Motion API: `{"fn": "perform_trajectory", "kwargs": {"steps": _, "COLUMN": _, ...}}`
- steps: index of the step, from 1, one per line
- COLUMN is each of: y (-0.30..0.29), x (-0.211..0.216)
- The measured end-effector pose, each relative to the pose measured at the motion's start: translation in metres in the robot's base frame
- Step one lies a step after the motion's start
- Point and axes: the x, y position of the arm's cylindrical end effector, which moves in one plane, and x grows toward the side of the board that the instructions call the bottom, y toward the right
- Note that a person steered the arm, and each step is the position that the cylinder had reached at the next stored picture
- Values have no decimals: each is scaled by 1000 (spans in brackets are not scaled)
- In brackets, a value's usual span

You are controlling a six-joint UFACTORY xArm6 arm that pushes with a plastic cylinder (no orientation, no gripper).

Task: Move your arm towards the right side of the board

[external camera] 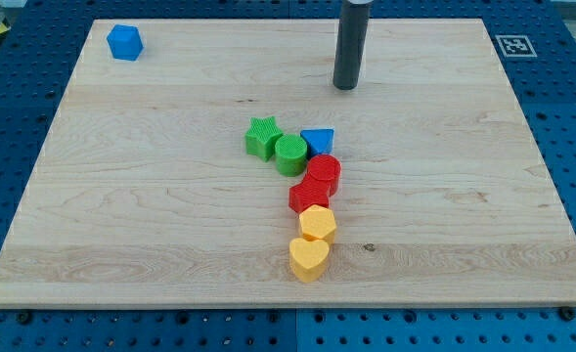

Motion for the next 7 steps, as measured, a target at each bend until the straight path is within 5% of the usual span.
{"fn": "perform_trajectory", "kwargs": {"steps": 7, "y": 26, "x": 0}}
